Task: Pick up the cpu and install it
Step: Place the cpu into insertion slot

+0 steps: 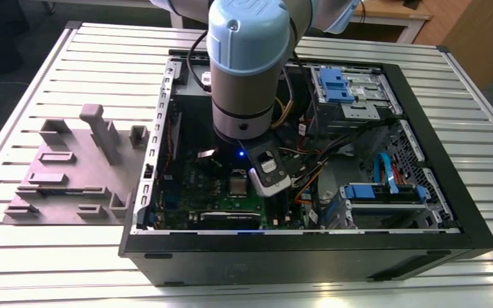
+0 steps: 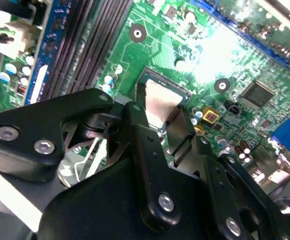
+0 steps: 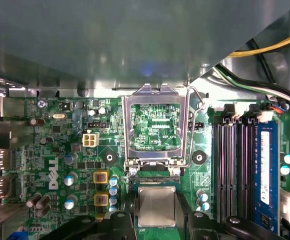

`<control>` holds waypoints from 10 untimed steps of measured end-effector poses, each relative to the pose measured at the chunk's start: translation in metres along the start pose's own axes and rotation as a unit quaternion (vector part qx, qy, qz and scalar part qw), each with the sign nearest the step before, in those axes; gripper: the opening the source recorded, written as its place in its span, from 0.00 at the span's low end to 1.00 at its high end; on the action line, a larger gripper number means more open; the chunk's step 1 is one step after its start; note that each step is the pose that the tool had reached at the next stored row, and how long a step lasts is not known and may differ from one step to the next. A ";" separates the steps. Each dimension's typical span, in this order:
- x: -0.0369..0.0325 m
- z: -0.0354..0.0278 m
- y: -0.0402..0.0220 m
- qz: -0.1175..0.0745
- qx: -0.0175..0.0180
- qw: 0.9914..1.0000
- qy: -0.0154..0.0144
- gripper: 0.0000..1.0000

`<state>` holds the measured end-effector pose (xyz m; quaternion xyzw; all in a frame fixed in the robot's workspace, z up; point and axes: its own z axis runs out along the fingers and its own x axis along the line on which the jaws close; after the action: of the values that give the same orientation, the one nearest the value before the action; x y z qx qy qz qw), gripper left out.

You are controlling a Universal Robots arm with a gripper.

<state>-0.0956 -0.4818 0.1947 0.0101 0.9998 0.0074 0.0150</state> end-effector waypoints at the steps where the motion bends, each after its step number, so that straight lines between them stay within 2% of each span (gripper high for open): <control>1: 0.0000 0.0000 0.0000 0.000 0.000 1.000 0.000 0.41; 10: 0.0003 0.0018 -0.0007 0.000 0.000 1.000 0.000 0.41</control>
<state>-0.0958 -0.4825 0.1929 0.0102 0.9998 0.0075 0.0152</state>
